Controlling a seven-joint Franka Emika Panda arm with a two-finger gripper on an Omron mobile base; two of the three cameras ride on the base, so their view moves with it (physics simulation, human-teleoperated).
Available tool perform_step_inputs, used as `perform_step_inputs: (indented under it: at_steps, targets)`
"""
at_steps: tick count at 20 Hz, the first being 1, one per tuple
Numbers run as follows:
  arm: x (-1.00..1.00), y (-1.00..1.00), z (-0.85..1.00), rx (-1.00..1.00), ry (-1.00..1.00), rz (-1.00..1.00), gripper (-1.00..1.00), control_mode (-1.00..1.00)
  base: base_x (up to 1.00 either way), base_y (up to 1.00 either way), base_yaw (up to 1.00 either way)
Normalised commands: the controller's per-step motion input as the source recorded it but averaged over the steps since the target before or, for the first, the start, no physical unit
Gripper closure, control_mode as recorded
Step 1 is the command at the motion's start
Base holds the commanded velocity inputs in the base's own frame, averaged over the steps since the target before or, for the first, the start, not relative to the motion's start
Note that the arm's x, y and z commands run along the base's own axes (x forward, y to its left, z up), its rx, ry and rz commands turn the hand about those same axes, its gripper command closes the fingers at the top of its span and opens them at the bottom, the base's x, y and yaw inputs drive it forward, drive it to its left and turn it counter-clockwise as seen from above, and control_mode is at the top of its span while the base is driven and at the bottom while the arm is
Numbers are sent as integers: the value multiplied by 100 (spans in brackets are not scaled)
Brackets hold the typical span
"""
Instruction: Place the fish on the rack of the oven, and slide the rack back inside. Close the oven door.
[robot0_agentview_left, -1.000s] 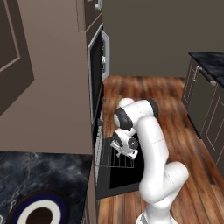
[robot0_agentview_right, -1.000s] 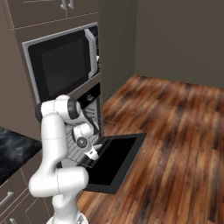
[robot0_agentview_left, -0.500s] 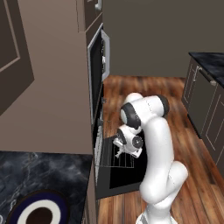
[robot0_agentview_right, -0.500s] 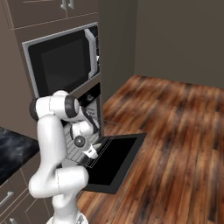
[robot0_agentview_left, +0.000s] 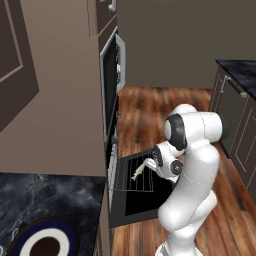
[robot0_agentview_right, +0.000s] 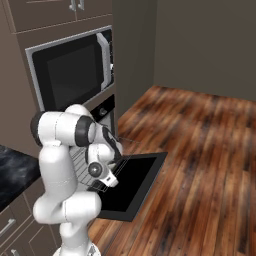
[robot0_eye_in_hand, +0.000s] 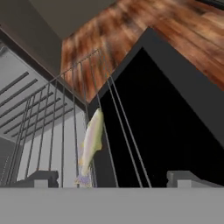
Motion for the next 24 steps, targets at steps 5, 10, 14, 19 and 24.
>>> perform_step_inputs:
  at_steps: [5,10,14,19,24]
  targets:
    - [-17,-34,68,0,-7,2,-100,-100,0,0,0]
    - [0,-8,61,0,-3,10,-100,-100,0,0,0]
    - [0,-2,30,0,1,16,-100,-100,0,0,0]
    - [1,-13,15,0,3,16,-100,-100,0,0,0]
    - [3,-6,-19,1,5,14,-100,-100,0,0,0]
